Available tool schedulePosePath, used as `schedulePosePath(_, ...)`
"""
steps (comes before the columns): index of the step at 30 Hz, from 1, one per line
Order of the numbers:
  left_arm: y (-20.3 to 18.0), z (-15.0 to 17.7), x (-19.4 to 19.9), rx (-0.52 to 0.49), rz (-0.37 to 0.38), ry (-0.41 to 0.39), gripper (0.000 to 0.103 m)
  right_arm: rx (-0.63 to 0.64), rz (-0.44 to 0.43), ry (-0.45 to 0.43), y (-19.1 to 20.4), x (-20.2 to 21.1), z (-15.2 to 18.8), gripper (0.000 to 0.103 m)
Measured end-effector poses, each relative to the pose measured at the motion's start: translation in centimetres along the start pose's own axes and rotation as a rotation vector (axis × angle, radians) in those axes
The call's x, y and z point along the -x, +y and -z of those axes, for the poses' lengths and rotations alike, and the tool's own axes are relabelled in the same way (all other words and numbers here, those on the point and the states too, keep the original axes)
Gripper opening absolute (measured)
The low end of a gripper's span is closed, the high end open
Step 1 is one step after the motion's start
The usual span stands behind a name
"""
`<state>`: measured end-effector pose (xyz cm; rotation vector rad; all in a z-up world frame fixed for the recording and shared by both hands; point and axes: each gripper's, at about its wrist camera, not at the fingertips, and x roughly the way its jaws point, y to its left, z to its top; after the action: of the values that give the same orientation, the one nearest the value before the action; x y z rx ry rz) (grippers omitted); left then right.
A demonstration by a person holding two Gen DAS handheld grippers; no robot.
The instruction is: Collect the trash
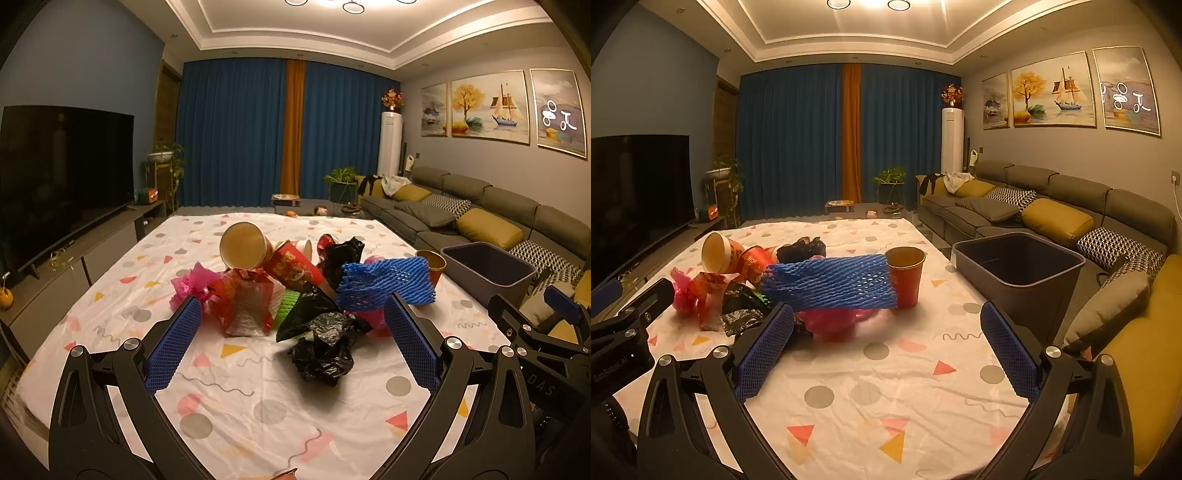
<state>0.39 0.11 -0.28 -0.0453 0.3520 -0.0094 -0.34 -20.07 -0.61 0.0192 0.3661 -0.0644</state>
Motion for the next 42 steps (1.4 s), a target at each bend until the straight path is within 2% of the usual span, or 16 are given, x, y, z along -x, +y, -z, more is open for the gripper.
schedulePosePath(42,0.02,0.02,-0.21,0.005,0.002,0.003,0.097,-0.008,0.0,-0.007,-0.27,-0.12,-0.22,0.098)
